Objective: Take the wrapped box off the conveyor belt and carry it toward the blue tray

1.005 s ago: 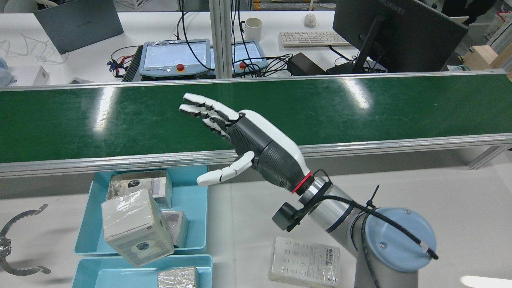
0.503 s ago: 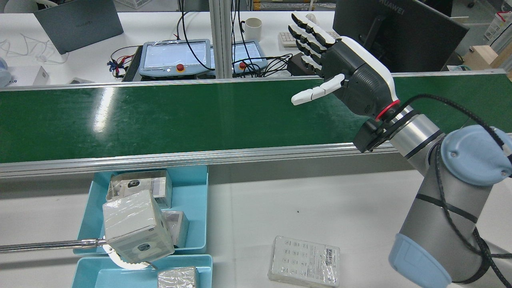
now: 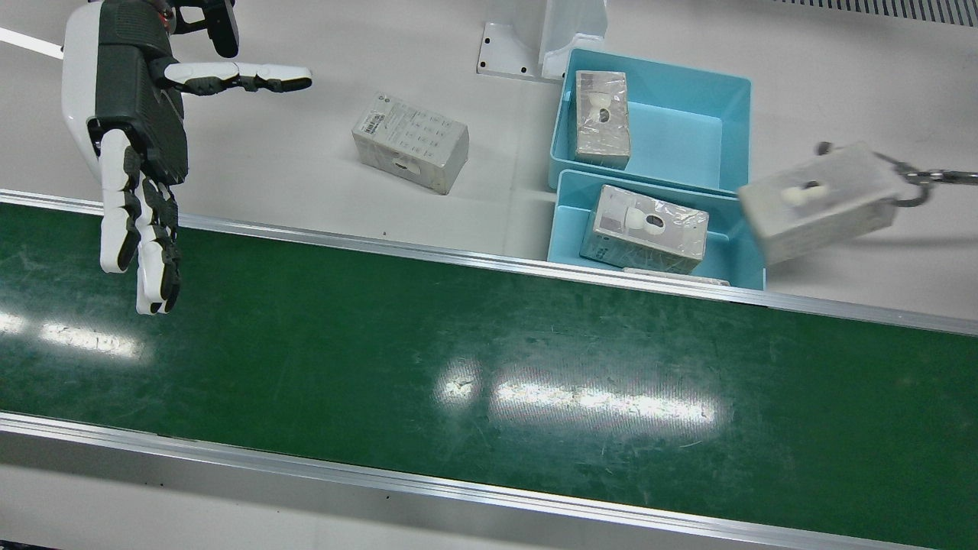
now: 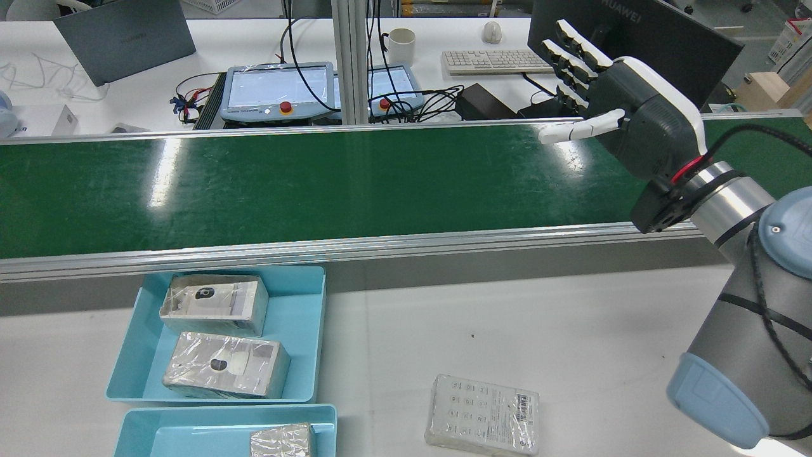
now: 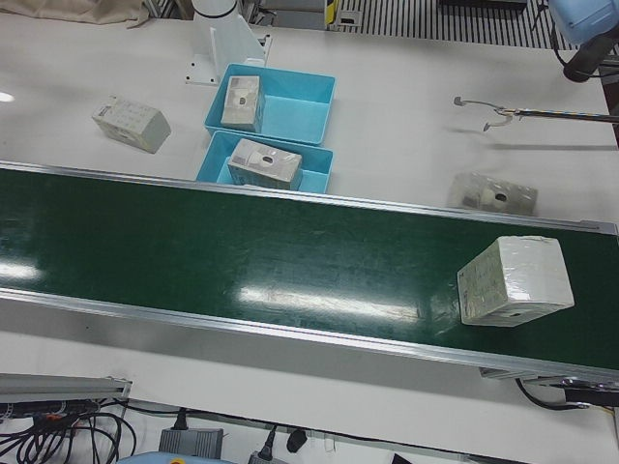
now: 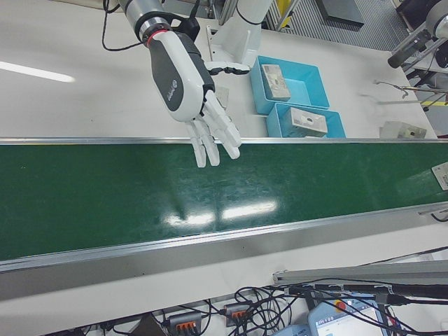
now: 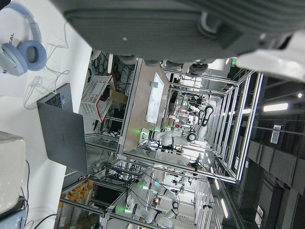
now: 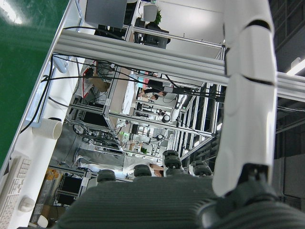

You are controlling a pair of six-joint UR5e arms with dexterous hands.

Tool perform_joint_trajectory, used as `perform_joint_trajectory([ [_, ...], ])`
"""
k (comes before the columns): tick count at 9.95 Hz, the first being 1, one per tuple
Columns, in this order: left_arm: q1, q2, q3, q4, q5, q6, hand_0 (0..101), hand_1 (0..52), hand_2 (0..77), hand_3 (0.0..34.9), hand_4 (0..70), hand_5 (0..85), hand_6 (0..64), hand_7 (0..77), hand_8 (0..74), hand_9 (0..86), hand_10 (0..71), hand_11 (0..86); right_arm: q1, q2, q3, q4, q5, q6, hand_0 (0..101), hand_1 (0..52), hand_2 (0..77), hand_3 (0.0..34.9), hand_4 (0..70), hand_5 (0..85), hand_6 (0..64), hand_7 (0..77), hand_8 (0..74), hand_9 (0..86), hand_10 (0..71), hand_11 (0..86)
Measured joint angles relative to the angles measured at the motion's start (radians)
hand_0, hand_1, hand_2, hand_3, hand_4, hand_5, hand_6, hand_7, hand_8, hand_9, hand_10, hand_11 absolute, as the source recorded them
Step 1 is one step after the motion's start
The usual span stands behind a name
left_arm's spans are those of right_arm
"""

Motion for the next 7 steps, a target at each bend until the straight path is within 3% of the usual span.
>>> perform_joint_trajectory([
  [2, 0.000, 0.000, 0.000, 0.000, 0.000, 0.000, 0, 0.0, 1.1, 0.0, 0.0, 1.1, 0.0, 0.0, 0.0, 0.0, 0.5, 0.0, 0.056, -0.038, 0.026, -0.001, -0.025, 0.029, 47, 15.3, 11.4, 14.3, 0.0, 1.6, 0.0, 0.5, 0.0, 1.1, 0.0, 1.1],
  [3, 0.000, 0.000, 0.000, 0.000, 0.000, 0.000, 0, 0.0, 0.5, 0.0, 0.0, 1.1, 0.0, 0.0, 0.0, 0.0, 0.0, 0.0, 0.079, -0.045, 0.029, -0.001, -0.039, 0.039, 47, 10.9, 5.5, 13.5, 0.0, 1.6, 0.0, 0.5, 0.5, 1.1, 0.0, 1.6],
  [5, 0.000, 0.000, 0.000, 0.000, 0.000, 0.000, 0, 0.0, 0.5, 0.0, 0.0, 1.1, 0.0, 0.0, 0.0, 0.0, 0.0, 0.0, 0.097, -0.049, 0.024, -0.001, -0.051, 0.065, 46, 10.9, 4.9, 7.9, 0.0, 1.6, 0.0, 0.5, 0.5, 1.1, 0.0, 1.6],
  [7, 0.000, 0.000, 0.000, 0.000, 0.000, 0.000, 0, 0.0, 0.5, 0.0, 0.0, 1.1, 0.0, 0.0, 0.0, 0.0, 0.0, 0.0, 0.102, -0.050, 0.009, 0.000, -0.056, 0.106, 46, 9.8, 4.9, 6.3, 0.0, 1.6, 0.0, 0.5, 0.5, 1.1, 0.0, 1.6],
])
